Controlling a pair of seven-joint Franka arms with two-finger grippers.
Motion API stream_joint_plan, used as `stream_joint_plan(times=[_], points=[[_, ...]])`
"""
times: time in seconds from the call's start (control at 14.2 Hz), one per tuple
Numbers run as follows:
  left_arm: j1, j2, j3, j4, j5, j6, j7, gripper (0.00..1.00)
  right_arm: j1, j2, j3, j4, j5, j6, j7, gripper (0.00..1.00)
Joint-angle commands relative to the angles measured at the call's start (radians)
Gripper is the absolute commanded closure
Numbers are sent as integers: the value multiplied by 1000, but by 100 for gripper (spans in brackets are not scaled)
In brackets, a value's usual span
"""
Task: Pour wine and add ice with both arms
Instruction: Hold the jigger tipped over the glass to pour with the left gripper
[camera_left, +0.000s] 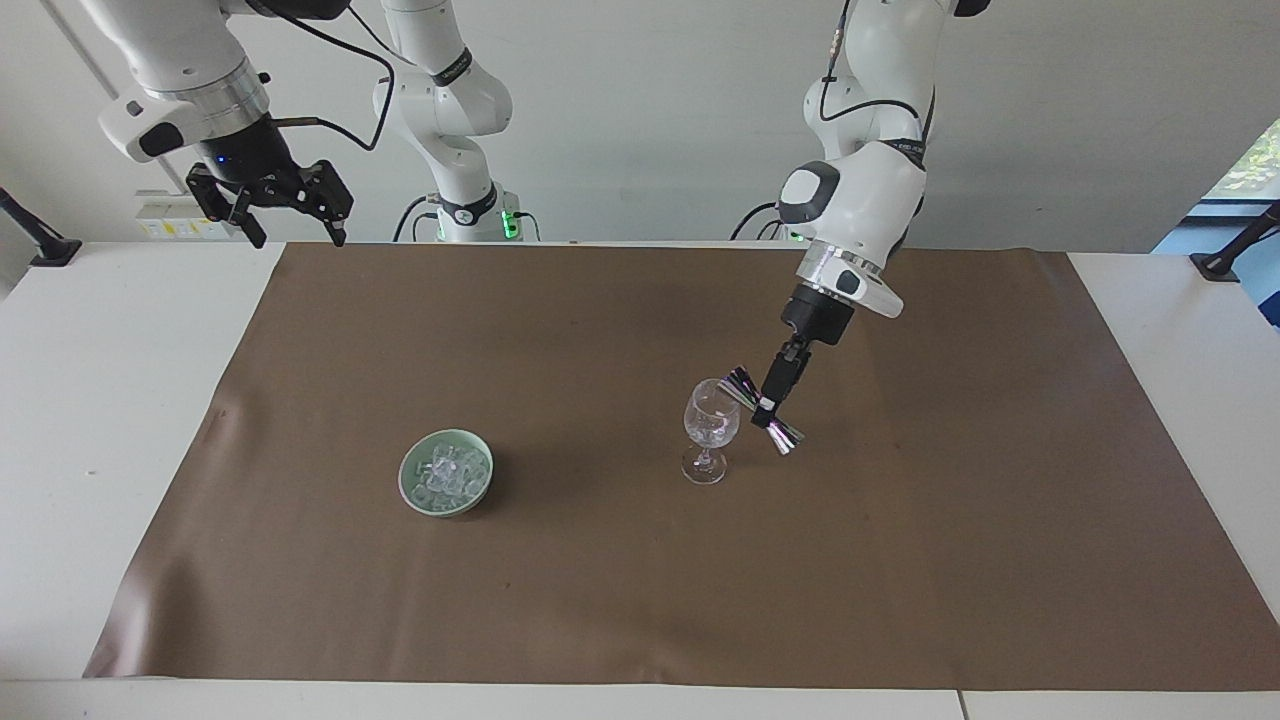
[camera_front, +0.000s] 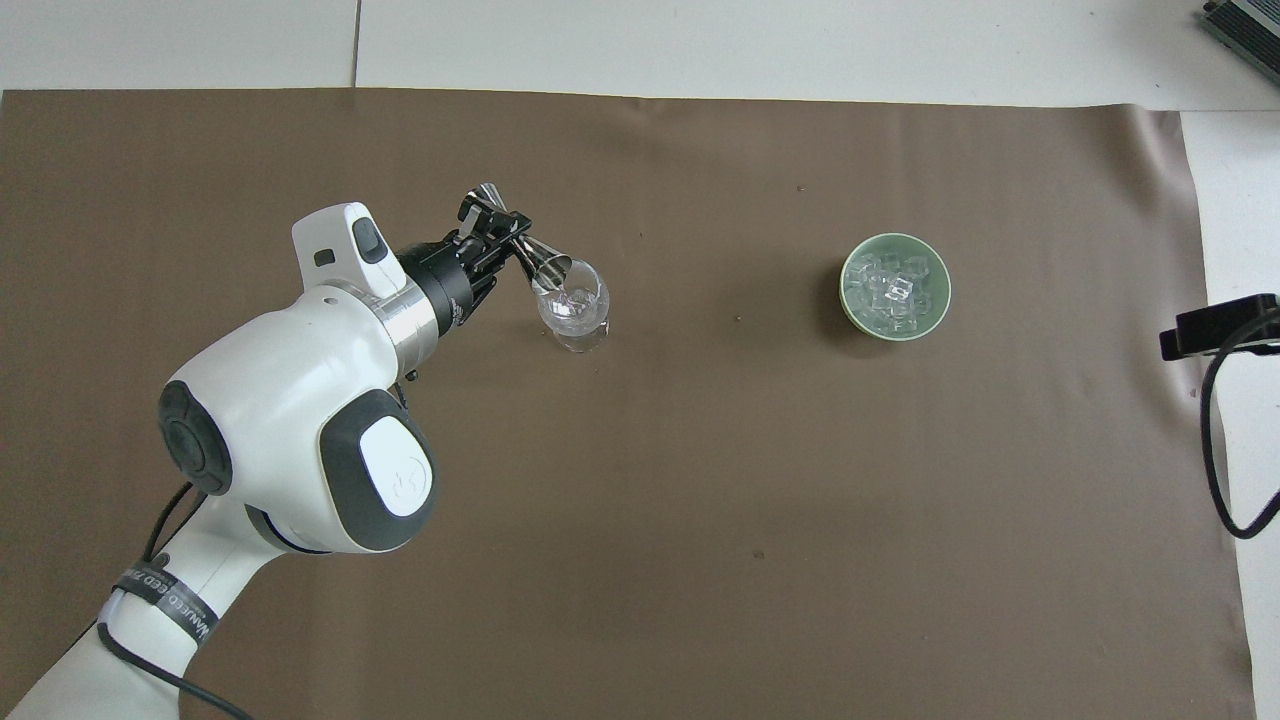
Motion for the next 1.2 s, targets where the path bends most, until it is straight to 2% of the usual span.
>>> stream_joint_plan(times=[0.0,1.13], points=[[-22,-30,18,-41,20,30,17,100,-3,-11,-1,-14,17,6,-6,0],[-49,-30,18,-68,20,137,150,100,-3,-11,-1,-14,17,6,-6,0]])
